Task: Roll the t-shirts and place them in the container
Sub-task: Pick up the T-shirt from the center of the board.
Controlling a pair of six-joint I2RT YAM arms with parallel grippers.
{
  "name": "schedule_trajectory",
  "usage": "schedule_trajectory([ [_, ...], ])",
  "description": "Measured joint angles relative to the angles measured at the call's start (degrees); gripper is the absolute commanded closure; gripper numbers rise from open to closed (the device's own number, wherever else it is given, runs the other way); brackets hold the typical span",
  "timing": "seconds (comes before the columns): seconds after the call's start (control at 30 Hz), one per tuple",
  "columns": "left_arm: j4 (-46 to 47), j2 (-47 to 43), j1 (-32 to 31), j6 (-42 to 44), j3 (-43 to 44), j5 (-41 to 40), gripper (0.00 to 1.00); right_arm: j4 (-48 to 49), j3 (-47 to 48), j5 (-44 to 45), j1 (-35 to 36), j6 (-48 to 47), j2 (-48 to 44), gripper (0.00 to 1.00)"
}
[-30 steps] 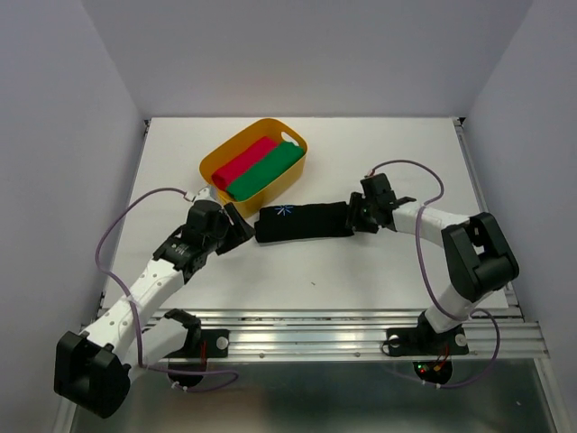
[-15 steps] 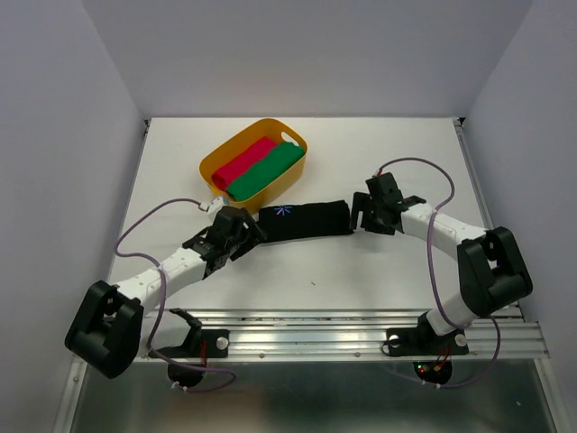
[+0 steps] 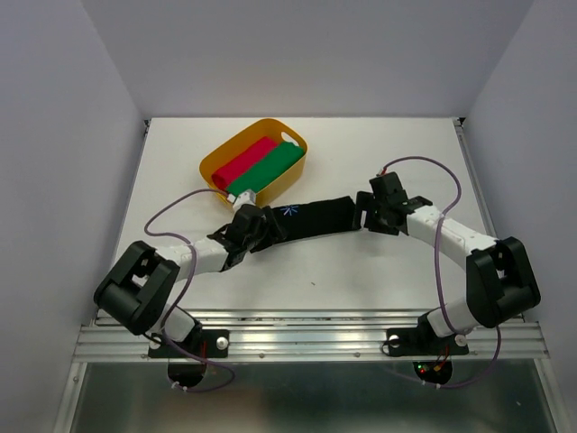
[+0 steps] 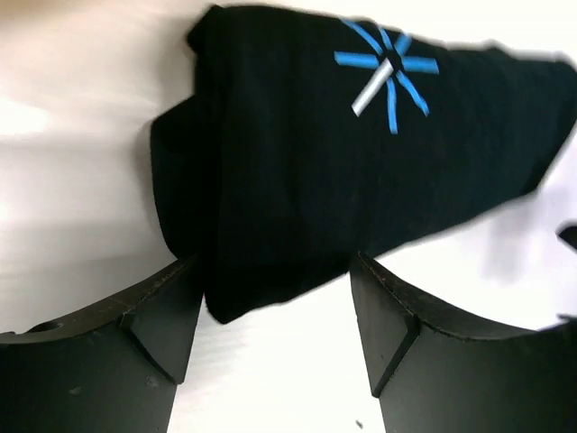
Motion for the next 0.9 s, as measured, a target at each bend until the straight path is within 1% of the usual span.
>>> schedule_trajectory([
  [0.2,-0.2,-1.1,-4.7,-1.8,0.0,2.0,0.25,-0.8,0.0,0.6,0.0,0.0,-0.8,0.16],
  [0.27,-2.1,-3.8,-4.8,-3.3,-0.4,1.4,0.23,-0.9,0.0,0.6,0.0,0.0,-0.8,0.16],
  [0.3,-3.5,-5.6,-4.7,-4.1,-0.5,0.5,0.19,-0.9,0.0,0.6,0.0,0.0,-0.8,0.16],
  [0.37,-5.2,-7.8,-4.7,-5.4,-0.5,-1.1,0.17,-1.0,0.0,0.5,0.0,0.0,-0.8,0.16],
  [0.43,-7.0,-8.5,-4.6,-6.6,-0.2,-2.7,0.17,-1.0,0.0,0.5,0.0,0.0,-0.8,0.16],
  [0.6,-10.5,-4.5,-4.3,-8.4,1.9,-4.3,0.17,-1.0,0.0,0.5,0.0,0.0,-0.8,0.16],
  [0.73,-10.8,0.5,-4.2,-9.3,4.4,-4.9,0.17,-1.1,0.0,0.5,0.0,-0.1,-0.8,0.16],
  [0.9,-9.1,3.6,-4.2,-9.6,6.2,-5.2,0.25,-1.2,0.0,0.5,0.0,-0.3,-0.8,0.15],
])
